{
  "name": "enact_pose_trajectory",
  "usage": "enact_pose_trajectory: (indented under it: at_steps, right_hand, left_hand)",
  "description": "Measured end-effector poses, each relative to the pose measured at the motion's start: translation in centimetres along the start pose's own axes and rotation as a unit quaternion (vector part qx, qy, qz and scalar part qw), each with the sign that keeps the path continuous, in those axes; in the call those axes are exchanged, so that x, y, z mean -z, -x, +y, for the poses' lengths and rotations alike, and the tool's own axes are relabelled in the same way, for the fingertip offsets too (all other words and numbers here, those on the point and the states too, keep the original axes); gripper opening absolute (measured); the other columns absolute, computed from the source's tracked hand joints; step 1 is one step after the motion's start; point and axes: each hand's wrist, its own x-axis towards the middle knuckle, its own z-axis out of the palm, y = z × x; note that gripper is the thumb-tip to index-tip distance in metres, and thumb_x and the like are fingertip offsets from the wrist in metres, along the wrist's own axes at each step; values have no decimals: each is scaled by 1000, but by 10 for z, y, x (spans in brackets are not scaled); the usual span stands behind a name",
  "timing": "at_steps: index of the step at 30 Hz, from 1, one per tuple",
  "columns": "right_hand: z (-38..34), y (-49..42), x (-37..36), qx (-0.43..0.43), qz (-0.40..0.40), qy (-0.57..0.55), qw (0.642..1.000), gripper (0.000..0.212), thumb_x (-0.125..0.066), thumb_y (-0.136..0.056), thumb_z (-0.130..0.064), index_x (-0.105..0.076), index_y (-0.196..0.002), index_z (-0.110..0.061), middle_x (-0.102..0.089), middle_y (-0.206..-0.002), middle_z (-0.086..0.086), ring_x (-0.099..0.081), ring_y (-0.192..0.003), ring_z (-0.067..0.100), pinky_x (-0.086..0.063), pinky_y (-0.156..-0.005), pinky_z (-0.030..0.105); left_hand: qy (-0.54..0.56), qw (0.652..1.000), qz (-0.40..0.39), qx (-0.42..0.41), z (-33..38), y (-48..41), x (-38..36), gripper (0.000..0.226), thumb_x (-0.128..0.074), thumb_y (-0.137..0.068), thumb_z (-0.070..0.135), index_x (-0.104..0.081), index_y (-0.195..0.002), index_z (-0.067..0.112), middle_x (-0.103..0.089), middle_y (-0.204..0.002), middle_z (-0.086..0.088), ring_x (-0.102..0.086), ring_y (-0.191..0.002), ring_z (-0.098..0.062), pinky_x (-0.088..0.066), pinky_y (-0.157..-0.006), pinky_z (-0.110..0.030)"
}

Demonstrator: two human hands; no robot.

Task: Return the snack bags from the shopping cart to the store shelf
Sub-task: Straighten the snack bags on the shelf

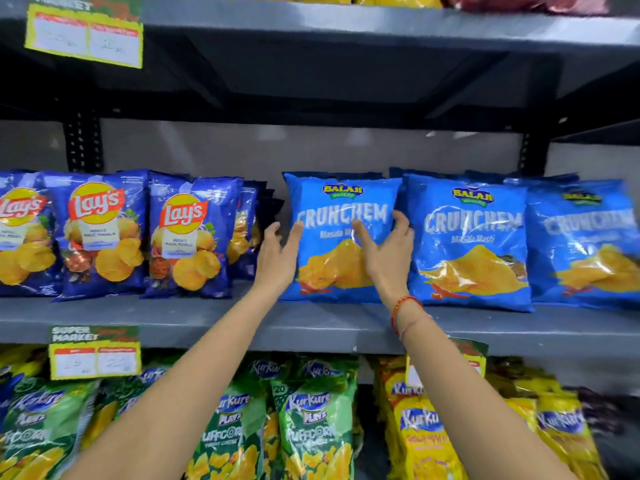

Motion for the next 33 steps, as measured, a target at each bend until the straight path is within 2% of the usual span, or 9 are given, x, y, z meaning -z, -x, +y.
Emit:
enact_pose_trajectory:
  at_steps: [5,10,14,18,21,25,27,30,33]
  right_hand:
    - [15,-15,-3,-145,-96,-103,979,95,-71,-70,-61,-31,-143,-16,-51,-137,4,-48,-129,29,-39,-104,39]
    - [17,-20,-8,-89,-82,-121,985,59,-77,-65,-56,-55,-111,-27,-63,-100,-15,-61,-112,23,-46,-102,46]
    - [17,-20,-10,-55,-64,-154,984,66,-81,-65,-50,-55,-120,-24,-68,-102,-14,-65,-107,17,-50,-99,45]
    - [21,-21,-12,-67,-79,-162,981,68,-82,-69,-41,-49,-125,-19,-65,-106,-9,-64,-107,17,-50,-100,43]
    - [22,-17,-12,-76,-79,-156,982,68,-81,-70,-42,-47,-125,-19,-63,-104,-10,-63,-105,14,-51,-100,40]
    - [18,-11,-3,-67,-69,-148,984,75,-78,-74,-42,-41,-134,-15,-62,-114,-4,-59,-105,11,-49,-100,35]
    - [15,-9,6,-34,-48,-125,990,76,-73,-78,-44,-37,-138,-15,-59,-123,2,-55,-109,13,-46,-99,31]
    - [11,-4,28,17,-16,-112,993,68,-70,-81,-45,-41,-136,-18,-57,-120,1,-54,-111,14,-45,-95,29]
    - [11,-6,59,49,28,-108,993,53,-67,-84,-43,-50,-128,-19,-59,-116,-4,-55,-107,10,-45,-92,29]
  left_hand:
    - [88,991,-52,82,-3,-25,-24,97,-59,-68,70,-23,-143,20,-42,-144,-6,-44,-127,-27,-35,-107,-45]
    - [179,983,-29,28,-11,-29,-29,84,-79,-51,59,-53,-121,20,-67,-115,1,-65,-100,-15,-53,-89,-37]
    - [187,982,-12,-35,-14,-29,-32,66,-77,-53,56,-53,-108,31,-66,-106,8,-65,-93,-5,-52,-76,-24]
    - [163,986,-4,-38,-19,-31,-33,68,-78,-65,44,-47,-121,23,-62,-115,3,-62,-99,-9,-51,-80,-26]
    - [158,987,0,-24,-21,-28,-33,78,-78,-62,49,-43,-126,20,-61,-119,2,-61,-101,-9,-50,-80,-25]
    - [154,988,9,-10,-16,-21,-30,97,-74,-55,61,-36,-134,20,-53,-132,-1,-56,-112,-13,-48,-96,-36]
    - [111,990,74,-49,-10,-15,-30,97,-69,-61,64,-30,-139,21,-43,-141,-2,-44,-124,-14,-38,-104,-35]
    - [75,967,180,-164,6,-2,-35,71,-55,-82,56,-34,-137,17,-38,-141,-7,-35,-131,-17,-31,-110,-37]
    - [45,942,181,-279,27,16,-57,55,-47,-90,43,-39,-132,8,-42,-133,-13,-38,-126,-19,-29,-108,-27]
